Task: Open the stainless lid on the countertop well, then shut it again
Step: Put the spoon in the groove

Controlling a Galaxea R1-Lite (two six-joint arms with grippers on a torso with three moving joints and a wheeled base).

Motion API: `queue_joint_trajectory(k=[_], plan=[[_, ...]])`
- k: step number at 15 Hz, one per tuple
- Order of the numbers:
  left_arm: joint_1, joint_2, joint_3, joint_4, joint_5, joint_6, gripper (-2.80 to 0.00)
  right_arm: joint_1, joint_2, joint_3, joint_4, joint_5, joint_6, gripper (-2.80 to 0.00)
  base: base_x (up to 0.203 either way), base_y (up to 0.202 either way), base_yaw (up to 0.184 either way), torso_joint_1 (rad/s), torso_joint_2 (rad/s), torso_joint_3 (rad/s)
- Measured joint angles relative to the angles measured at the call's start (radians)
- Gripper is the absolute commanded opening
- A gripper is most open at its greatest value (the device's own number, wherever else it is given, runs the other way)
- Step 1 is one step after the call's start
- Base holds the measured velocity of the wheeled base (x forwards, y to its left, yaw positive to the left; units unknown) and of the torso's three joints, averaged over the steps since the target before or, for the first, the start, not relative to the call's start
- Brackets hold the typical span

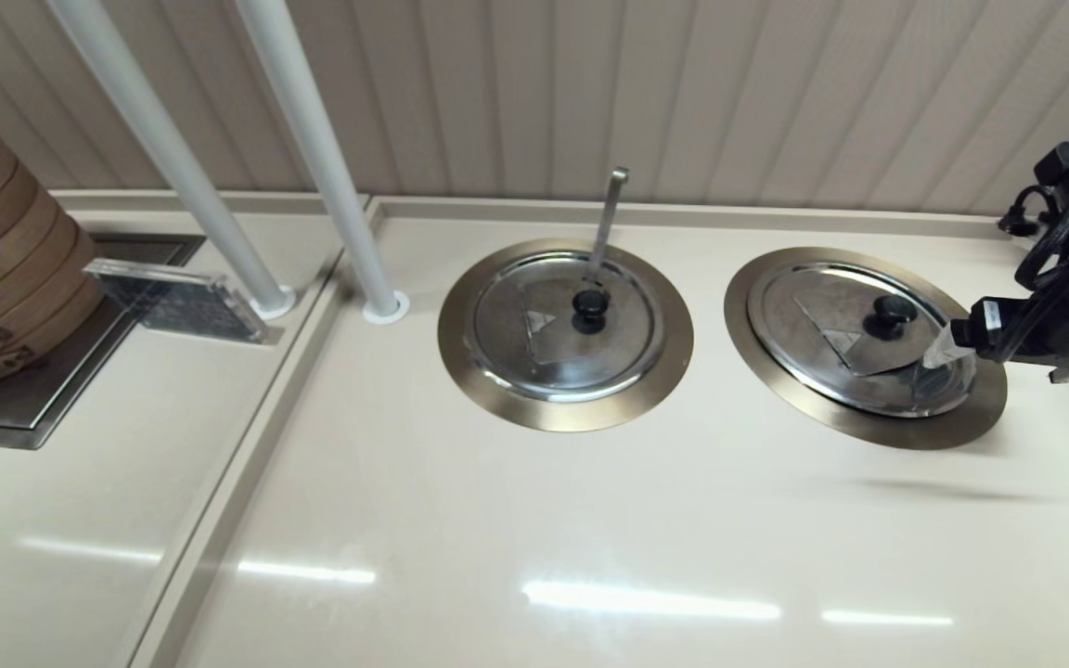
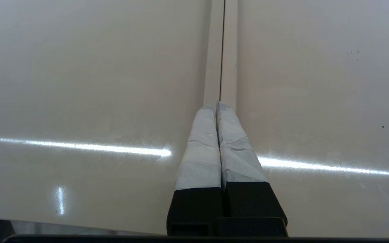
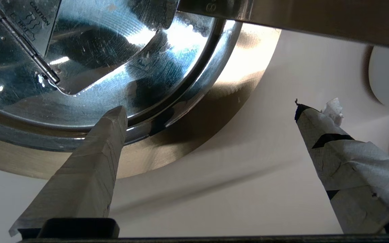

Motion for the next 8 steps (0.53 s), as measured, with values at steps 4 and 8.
queue_joint_trajectory(k=[4,8], plan=[[0.000,0.000,0.000,0.000,0.000,0.000,-2.80,-0.034,0.049,-0.004,-0.123,0.002,0.000,0.00,0.000,0.000,0.000,0.000,0.00,0.000],[0.000,0.000,0.000,0.000,0.000,0.000,-2.80,-0.040,0.122,-0.069,-0.237,0.007,0.006,0.00,0.000,0.000,0.000,0.000,0.00,0.000]])
